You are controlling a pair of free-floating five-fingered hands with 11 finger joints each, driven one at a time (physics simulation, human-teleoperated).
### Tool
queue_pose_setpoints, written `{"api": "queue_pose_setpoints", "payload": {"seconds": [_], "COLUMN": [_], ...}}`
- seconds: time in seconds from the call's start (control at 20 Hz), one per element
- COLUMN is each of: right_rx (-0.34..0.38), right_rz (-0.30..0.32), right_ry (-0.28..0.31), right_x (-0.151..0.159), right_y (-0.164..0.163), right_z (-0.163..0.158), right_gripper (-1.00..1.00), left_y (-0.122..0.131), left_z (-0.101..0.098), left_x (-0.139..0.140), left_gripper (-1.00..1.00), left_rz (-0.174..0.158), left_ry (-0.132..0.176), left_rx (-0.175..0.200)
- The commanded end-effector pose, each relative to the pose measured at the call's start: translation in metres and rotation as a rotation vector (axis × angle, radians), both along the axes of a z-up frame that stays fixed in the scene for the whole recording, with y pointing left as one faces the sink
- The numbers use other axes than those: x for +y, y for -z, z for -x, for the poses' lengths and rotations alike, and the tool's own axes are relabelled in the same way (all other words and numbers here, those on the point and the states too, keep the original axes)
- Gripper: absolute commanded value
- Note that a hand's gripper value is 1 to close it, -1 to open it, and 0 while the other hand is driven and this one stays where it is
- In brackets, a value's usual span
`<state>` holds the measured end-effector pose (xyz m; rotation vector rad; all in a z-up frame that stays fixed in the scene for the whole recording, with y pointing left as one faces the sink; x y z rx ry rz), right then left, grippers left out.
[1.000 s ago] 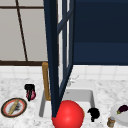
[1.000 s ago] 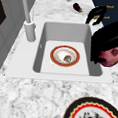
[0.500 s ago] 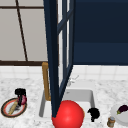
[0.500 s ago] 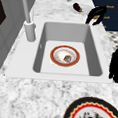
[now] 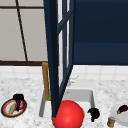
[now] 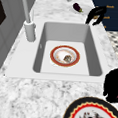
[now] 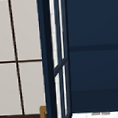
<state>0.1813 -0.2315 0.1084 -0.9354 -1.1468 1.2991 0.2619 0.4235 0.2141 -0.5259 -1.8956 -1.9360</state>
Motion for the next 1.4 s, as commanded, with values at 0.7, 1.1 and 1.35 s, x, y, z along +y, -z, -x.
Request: {"api": "queue_pose_setpoints", "payload": {"seconds": [0.7, 1.1, 1.35], "right_rx": [0.0, 0.0, 0.0], "right_rz": [0.0, 0.0, 0.0], "right_ry": [0.0, 0.0, 0.0], "right_x": [0.0, 0.0, 0.0], "right_y": [0.0, 0.0, 0.0], "right_z": [0.0, 0.0, 0.0], "right_gripper": [0.0, 0.0, 0.0], "left_y": [0.073, 0.101, 0.06], "left_z": [-0.042, -0.05, -0.052], "left_x": [0.021, 0.016, 0.018], "left_gripper": [1.0, 1.0, -1.0], "left_rz": [0.011, -0.007, -0.103], "left_ry": [-0.045, -0.052, -0.021], "left_rx": [-0.025, -0.033, 0.014]}}
